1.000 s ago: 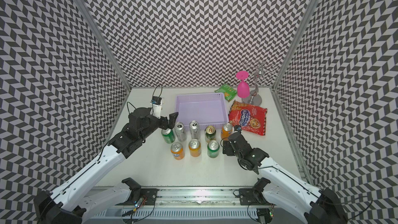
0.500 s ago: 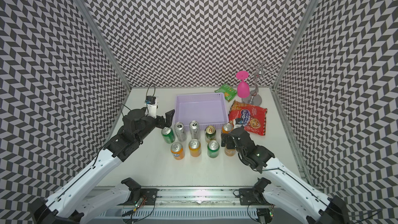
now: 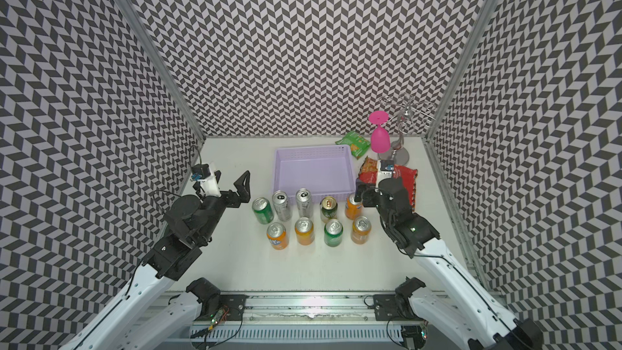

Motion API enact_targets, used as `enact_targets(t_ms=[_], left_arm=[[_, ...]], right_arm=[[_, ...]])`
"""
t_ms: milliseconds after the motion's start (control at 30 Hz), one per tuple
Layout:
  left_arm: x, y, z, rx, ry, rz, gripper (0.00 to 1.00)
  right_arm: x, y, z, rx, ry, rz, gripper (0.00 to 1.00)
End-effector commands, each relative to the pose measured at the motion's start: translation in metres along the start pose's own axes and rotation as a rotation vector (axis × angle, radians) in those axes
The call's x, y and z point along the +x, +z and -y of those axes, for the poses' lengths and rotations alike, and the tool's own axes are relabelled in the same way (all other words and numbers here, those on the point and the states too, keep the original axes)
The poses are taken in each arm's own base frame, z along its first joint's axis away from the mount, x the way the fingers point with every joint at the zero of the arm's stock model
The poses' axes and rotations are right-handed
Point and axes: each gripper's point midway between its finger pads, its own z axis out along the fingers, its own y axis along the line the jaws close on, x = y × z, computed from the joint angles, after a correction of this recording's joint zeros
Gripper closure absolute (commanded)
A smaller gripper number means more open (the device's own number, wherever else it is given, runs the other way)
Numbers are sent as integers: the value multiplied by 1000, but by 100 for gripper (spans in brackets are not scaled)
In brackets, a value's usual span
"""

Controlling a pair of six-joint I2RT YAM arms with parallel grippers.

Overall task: Take out the drinks from the basket
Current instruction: Reset both arms

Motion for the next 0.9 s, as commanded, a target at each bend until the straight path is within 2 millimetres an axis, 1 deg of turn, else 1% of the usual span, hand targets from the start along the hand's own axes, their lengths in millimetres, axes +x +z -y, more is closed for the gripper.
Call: enact_targets(t_ms=[0,67,133,200,300,367,400,500,600,667,767,867], left_arm=[[-18,-11,-20,-84,-61,106,1],[-20,-17,-26,-105,-64,137,1],[-19,-21,-34,-135,-69,160,1],[-17,-23,-40,-165,-70,176,1],[-11,-27,-53,-223,-85,202,1],[0,-26,-59,-250,-92,220,1],[-1,-31,-63,-262,-108,251,1],[8,-35,-76,-314,-128,296,1],[17,-37,-87,-368,-112,317,1],[22,-36,-92,-390,-84,325,1],[27,-35,-99,-409,-46,344,1],[32,-35,-106,-424,-26,358,1]], right_arm=[[-44,0,4,-27,1,179,1],[-53,1,19,24,-4,236,1],[-58,0,34,80,2,281,0],[-59,1,48,120,8,312,0],[-53,3,73,188,33,341,0],[-45,5,88,223,44,359,1],[-41,6,92,230,46,371,0],[-25,11,112,267,75,389,0],[-5,22,128,283,86,379,0],[9,32,134,283,88,357,1],[27,48,137,269,77,326,0],[38,61,136,244,68,314,0]])
